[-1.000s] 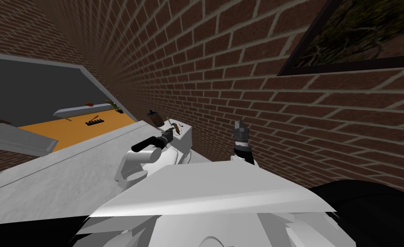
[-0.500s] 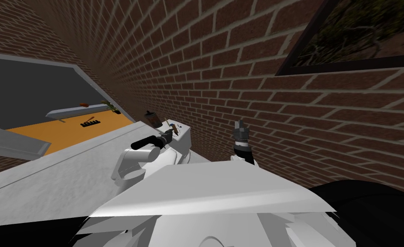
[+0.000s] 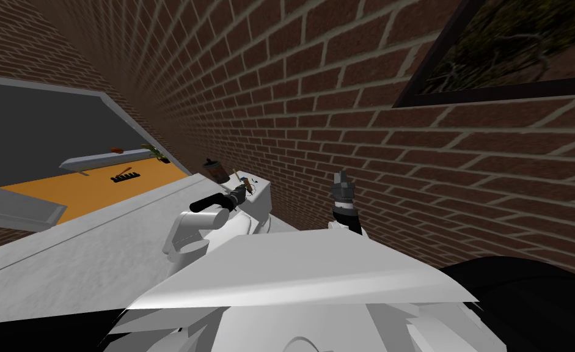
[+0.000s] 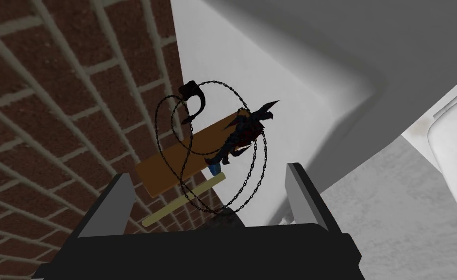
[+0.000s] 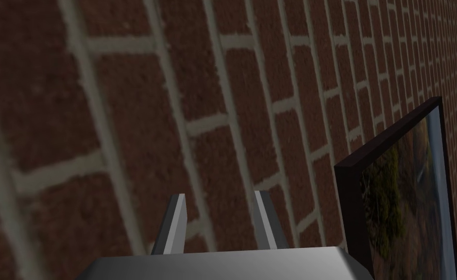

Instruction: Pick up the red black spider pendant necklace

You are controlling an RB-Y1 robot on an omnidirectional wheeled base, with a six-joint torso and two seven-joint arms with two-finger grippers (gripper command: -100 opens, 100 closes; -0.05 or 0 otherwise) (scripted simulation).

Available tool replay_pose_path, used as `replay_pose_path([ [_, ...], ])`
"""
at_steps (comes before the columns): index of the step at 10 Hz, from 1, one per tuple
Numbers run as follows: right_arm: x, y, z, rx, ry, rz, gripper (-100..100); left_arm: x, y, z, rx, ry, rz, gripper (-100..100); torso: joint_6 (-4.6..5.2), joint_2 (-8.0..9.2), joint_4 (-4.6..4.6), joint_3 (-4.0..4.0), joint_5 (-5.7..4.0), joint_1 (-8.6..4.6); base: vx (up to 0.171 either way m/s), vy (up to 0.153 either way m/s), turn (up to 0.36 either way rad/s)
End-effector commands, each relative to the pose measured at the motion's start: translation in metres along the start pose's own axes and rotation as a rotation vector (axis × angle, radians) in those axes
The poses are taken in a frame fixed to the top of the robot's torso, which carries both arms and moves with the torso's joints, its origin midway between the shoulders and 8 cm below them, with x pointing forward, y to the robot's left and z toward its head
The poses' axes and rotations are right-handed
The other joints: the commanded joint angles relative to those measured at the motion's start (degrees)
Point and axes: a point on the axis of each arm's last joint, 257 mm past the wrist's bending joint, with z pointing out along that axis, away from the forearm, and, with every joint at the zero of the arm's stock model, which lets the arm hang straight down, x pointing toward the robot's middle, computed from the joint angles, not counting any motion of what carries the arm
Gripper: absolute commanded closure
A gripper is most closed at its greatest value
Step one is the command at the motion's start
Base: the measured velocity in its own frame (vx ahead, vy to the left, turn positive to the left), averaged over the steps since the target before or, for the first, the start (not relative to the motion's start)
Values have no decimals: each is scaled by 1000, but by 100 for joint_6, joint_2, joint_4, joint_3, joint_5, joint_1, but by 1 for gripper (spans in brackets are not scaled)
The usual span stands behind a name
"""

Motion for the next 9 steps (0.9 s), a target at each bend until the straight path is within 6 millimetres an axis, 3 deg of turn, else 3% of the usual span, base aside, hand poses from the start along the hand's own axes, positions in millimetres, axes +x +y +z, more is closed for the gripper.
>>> replay_pose_path([
  [1,0,0,0,0,0,0,0,0,0,0,0,0,0,100,0,0,0,0,0,0,0,0,0],
  [5,0,0,0,0,0,0,0,0,1,0,-2,0,0,100,1,9,5,7,-1,0,0,0,0],
  [6,0,0,0,0,0,0,0,0,1,0,-2,0,0,0,1,9,5,7,-1,0,0,0,0],
  [7,0,0,0,0,0,0,0,2,-3,-7,1,4,3,100,1,9,5,7,-1,0,-30,0,42],
  [8,0,0,0,0,0,0,0,0,-2,-5,2,2,2,100,-2,21,8,14,-2,0,-18,0,14],
  [9,0,0,0,0,0,0,0,1,-3,-5,1,3,2,0,0,19,7,13,-1,0,0,0,0],
])
